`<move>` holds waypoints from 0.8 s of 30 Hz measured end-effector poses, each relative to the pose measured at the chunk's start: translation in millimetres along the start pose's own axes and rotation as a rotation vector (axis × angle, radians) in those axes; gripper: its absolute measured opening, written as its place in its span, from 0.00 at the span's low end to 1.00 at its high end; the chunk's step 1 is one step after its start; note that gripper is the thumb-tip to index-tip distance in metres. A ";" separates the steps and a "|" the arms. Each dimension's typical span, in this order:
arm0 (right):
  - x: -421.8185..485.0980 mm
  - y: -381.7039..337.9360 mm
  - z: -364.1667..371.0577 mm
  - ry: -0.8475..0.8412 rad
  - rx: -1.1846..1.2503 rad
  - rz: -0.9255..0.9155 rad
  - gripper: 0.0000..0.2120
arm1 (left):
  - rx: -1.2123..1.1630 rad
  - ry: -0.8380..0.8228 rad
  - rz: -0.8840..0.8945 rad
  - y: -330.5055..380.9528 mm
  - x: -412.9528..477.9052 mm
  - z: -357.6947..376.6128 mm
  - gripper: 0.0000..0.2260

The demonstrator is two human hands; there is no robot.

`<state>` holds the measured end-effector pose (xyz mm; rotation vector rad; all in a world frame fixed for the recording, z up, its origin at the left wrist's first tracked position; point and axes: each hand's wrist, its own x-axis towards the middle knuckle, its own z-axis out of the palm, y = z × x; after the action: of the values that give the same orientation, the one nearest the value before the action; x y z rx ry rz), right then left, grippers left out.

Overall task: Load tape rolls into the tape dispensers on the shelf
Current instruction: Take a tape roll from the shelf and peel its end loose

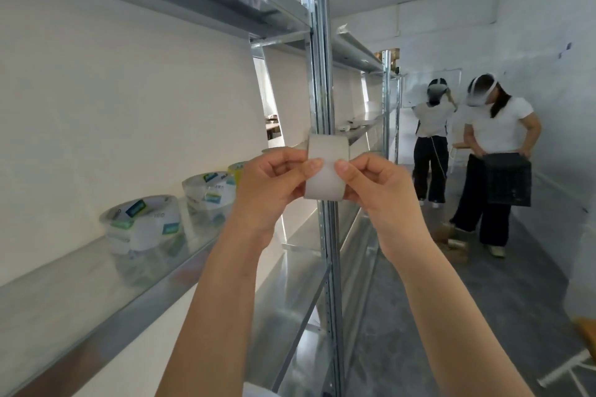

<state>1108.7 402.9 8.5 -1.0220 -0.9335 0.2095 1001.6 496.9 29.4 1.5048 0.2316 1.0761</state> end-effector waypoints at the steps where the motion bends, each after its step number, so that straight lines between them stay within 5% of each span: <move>1: 8.0 9.1 4.6 -0.017 0.018 0.005 0.07 | 0.002 0.017 0.000 -4.8 6.4 -4.6 0.05; 24: 192.8 134.7 84.0 -0.555 0.205 -0.040 0.11 | 0.208 0.595 0.131 -52.3 126.9 -53.3 0.04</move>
<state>1198.6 635.3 25.6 -0.7637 -1.3999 0.5631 1055.2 633.8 37.8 1.3576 0.6821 1.6324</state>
